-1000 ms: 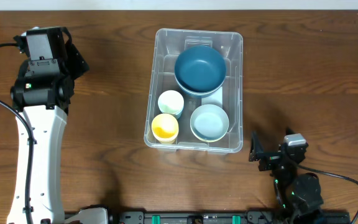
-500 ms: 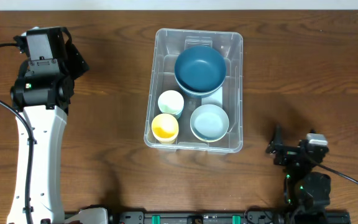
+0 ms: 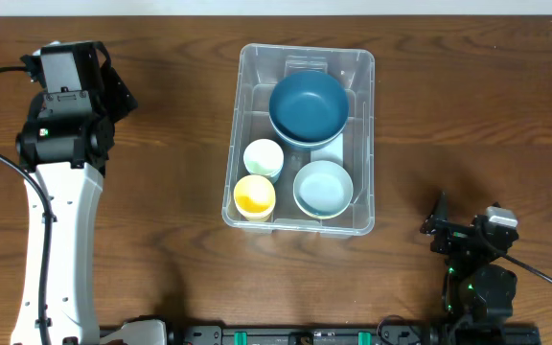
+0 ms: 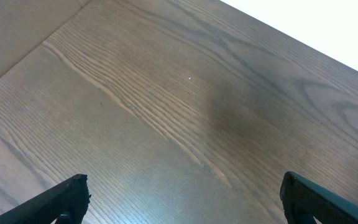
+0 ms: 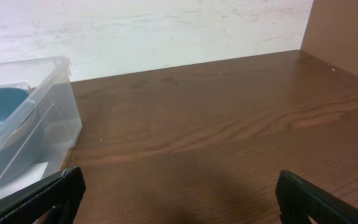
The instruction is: Pack container
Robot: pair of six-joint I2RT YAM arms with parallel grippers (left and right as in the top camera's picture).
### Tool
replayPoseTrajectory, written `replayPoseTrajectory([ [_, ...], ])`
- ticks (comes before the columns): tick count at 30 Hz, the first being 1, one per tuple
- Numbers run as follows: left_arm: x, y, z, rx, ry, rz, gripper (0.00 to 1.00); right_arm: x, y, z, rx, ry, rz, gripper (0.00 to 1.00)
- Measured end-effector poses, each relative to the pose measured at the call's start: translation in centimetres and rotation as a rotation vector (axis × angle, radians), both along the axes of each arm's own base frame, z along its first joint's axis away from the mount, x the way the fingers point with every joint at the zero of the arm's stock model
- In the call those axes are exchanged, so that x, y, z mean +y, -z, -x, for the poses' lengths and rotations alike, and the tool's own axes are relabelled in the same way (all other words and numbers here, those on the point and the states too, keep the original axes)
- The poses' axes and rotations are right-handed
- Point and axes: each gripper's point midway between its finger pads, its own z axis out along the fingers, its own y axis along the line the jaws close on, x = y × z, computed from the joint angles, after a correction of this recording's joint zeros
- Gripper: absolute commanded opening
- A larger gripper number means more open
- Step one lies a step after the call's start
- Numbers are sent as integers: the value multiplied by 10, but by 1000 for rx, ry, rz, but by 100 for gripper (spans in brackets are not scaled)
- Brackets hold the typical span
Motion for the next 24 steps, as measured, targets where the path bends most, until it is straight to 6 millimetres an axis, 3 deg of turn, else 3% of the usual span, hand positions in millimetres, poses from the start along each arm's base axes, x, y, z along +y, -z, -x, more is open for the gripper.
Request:
replayPoseTrajectory([
  [24, 0, 1, 1, -5, -13, 13, 98, 0, 0, 0, 0, 0, 0, 99],
])
